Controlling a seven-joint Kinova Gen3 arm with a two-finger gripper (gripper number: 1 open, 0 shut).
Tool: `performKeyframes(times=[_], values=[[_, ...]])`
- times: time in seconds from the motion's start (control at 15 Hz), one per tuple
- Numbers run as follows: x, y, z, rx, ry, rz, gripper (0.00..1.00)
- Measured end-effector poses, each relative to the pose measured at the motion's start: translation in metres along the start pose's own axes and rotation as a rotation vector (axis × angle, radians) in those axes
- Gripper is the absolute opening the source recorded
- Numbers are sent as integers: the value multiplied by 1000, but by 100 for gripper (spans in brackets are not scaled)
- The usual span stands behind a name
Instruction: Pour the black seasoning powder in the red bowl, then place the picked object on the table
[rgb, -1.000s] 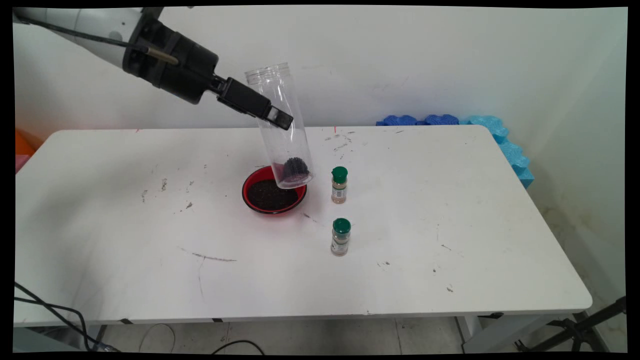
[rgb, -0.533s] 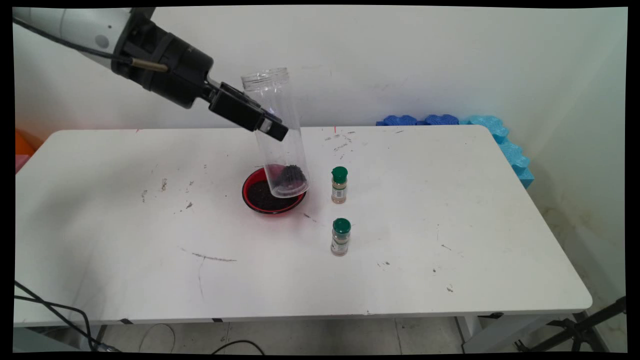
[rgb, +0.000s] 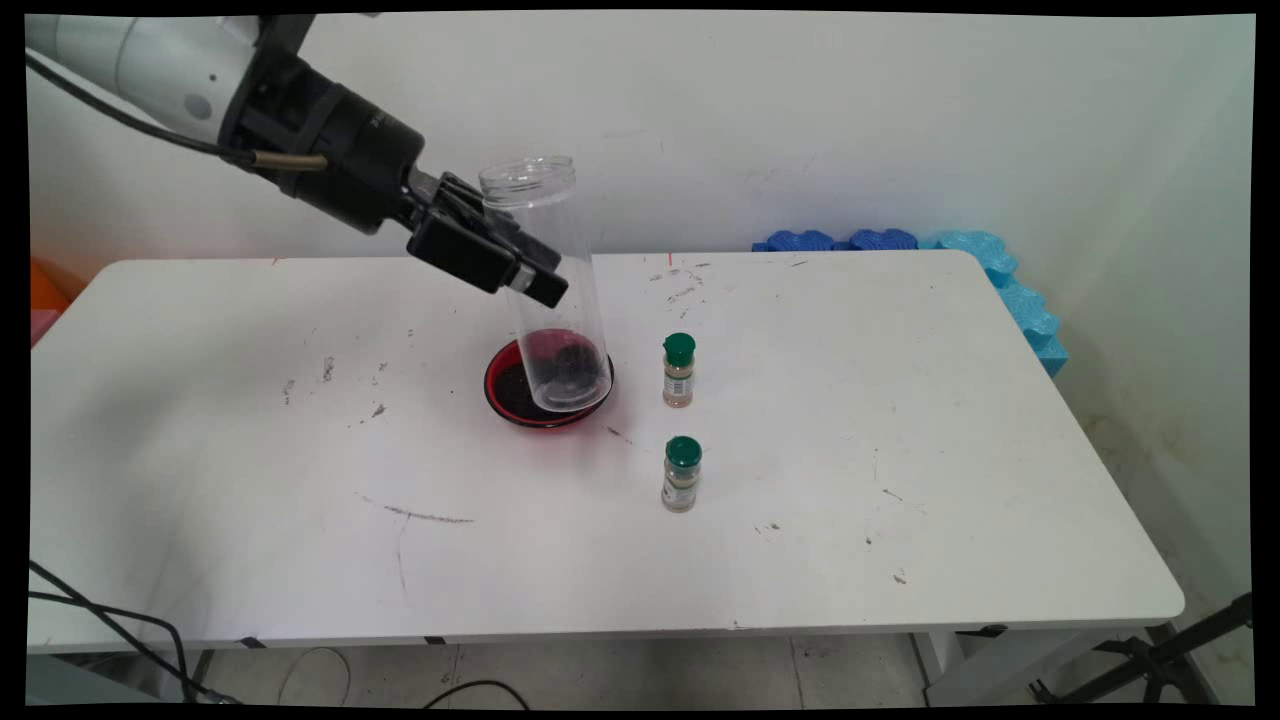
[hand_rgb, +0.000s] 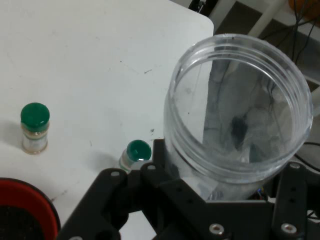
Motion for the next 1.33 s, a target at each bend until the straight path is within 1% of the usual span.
performKeyframes(times=[0.2, 0.53, 0.93, 1.33], values=[[-1, -1, 4, 5, -6, 36, 0], [-7, -4, 9, 9, -10, 123, 0], [-28, -11, 20, 50, 6, 248, 0], [-48, -13, 37, 64, 7, 320, 0]])
